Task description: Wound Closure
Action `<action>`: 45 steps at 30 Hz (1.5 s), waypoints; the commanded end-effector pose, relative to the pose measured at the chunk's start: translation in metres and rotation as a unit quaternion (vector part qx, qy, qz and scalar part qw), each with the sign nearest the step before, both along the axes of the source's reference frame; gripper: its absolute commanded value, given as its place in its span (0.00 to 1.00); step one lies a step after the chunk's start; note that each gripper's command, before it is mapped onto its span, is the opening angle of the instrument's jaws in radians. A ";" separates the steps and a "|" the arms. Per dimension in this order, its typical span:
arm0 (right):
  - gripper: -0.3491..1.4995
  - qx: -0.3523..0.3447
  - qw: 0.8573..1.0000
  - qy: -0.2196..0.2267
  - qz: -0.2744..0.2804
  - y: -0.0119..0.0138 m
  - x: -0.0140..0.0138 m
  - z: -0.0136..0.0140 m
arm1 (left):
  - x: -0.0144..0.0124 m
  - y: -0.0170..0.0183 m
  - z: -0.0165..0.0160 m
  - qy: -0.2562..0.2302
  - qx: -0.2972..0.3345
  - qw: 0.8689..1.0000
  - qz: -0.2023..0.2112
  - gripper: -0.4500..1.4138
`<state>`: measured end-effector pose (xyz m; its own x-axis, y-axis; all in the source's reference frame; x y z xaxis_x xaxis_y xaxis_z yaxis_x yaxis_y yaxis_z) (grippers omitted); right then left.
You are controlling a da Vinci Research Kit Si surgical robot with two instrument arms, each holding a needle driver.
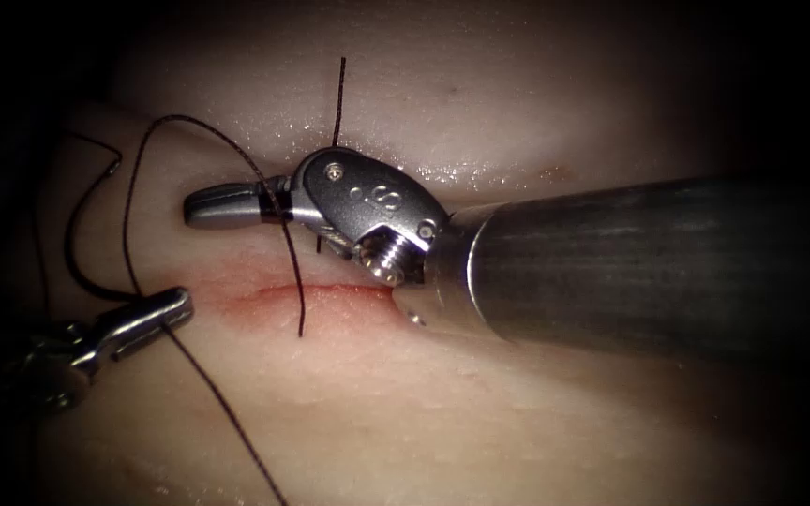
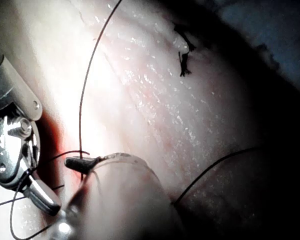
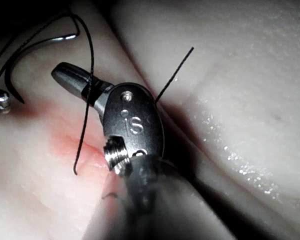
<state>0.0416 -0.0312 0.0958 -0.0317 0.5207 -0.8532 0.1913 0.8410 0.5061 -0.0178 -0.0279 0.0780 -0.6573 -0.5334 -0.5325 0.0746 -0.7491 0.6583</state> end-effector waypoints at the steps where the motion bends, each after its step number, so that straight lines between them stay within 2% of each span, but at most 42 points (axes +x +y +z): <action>1: 0.00 0.002 1.000 0.004 0.000 -0.0003 0.0008 0.0000 | -0.0007 -0.0004 0.0009 -0.006 0.005 1.000 0.001 0.00; 10: 0.00 0.011 1.000 0.024 0.004 -0.0005 0.0001 -0.0017 | -0.0008 0.0011 0.0034 -0.027 0.028 0.999 -0.004 0.00; 15: 0.00 0.015 0.999 0.034 0.005 -0.0004 0.0002 -0.0025 | -0.0019 0.0017 0.0040 -0.031 0.034 0.999 0.004 0.00; 22: 0.00 0.018 0.999 0.038 0.014 -0.0002 0.0007 -0.0034 | -0.0040 0.0010 0.0045 -0.034 0.041 0.998 0.025 0.00; 29: 0.00 0.018 0.999 0.034 0.021 -0.0003 0.0015 -0.0036 | -0.0049 0.0005 0.0040 -0.032 0.048 0.998 0.035 0.00; 30: 0.03 0.015 0.999 0.032 0.024 -0.0002 0.0015 -0.0036 | -0.0050 0.0004 0.0038 -0.032 0.048 0.998 0.035 0.00; 34: 0.62 0.013 0.999 0.012 0.045 0.0003 0.0018 -0.0032 | -0.0054 -0.0002 0.0027 -0.034 0.052 0.997 0.039 0.00; 36: 0.75 0.013 0.999 0.003 0.053 0.0006 0.0019 -0.0029 | -0.0056 -0.0004 0.0021 -0.036 0.056 0.997 0.039 0.00; 39: 0.82 0.006 0.998 -0.014 0.061 0.0009 0.0021 -0.0027 | -0.0060 -0.0007 0.0007 -0.035 0.053 0.997 0.051 0.00; 45: 0.82 -0.014 0.997 -0.056 0.045 0.0006 0.0023 -0.0025 | -0.0060 -0.0002 -0.0016 -0.045 0.051 0.995 0.066 0.00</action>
<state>0.0431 -0.0306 0.0929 0.0273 0.4947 -0.8686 0.0568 0.8668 0.4954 -0.0231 -0.0276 0.0754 -0.5263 -0.5541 -0.6450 0.1245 -0.8005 0.5862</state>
